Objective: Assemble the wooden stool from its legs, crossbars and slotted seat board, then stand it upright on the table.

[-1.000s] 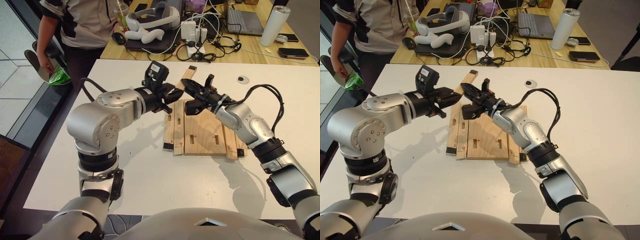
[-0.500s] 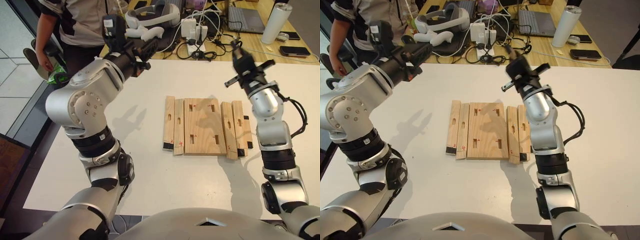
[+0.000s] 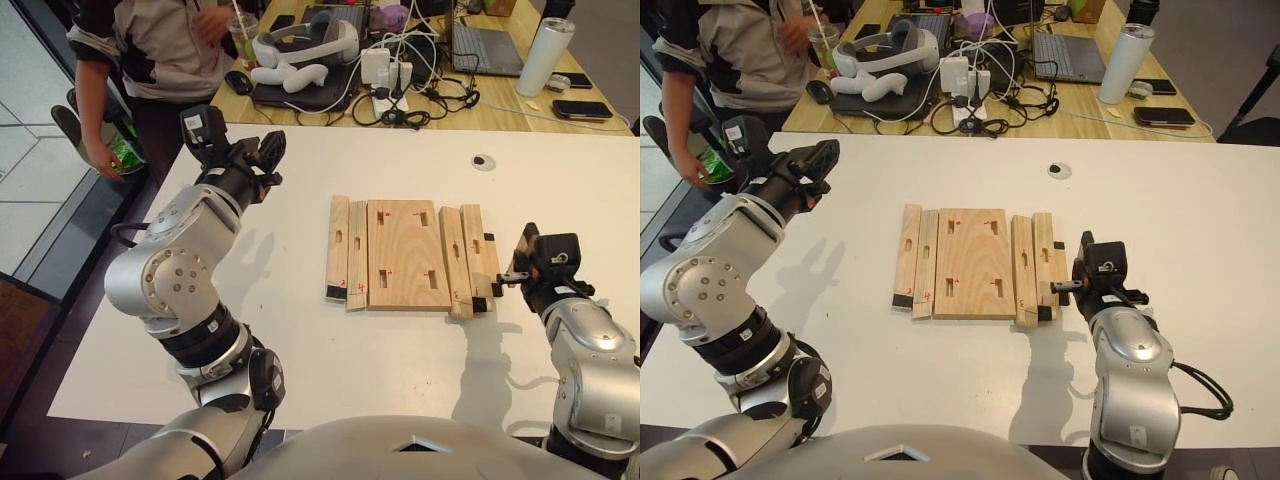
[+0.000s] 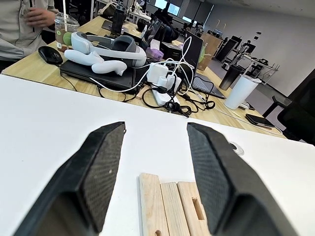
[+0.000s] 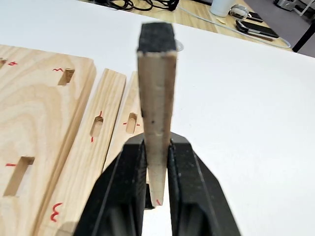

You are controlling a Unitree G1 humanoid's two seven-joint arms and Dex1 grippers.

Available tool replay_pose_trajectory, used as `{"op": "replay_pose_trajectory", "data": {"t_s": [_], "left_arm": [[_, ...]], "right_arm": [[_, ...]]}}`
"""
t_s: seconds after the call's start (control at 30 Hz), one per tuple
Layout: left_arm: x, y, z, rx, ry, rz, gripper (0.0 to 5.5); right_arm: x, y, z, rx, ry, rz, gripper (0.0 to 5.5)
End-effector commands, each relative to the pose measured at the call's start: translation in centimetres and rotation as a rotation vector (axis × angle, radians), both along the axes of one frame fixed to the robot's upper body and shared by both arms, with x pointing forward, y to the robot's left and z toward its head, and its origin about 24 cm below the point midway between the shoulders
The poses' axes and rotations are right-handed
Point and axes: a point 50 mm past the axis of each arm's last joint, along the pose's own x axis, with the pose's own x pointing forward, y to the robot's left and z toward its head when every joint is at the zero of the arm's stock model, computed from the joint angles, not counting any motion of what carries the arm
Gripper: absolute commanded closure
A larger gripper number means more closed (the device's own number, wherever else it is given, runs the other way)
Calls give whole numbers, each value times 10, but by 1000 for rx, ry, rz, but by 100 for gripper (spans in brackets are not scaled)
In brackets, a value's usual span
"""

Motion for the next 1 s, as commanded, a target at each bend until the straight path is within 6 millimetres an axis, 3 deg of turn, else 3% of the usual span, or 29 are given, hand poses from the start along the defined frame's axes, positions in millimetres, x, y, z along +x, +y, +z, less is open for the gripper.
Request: {"op": "replay_pose_trajectory", "data": {"t_s": [0.03,0.27,0.4,0.73,1.0], "left_arm": [[2,-6,0,9,13,-28,319],[-2,-4,-4,27,-15,2,319],[-11,0,-15,22,-38,59,319],[-36,-8,-42,7,-67,128,319],[-39,-11,-49,9,-88,146,319]], "right_arm": [[14,8,16,45,-164,29,510],[24,5,9,67,-242,-29,510],[29,0,0,101,-268,-74,510],[37,3,-10,172,-302,-73,510],[40,4,-25,186,-286,-52,510]]}}
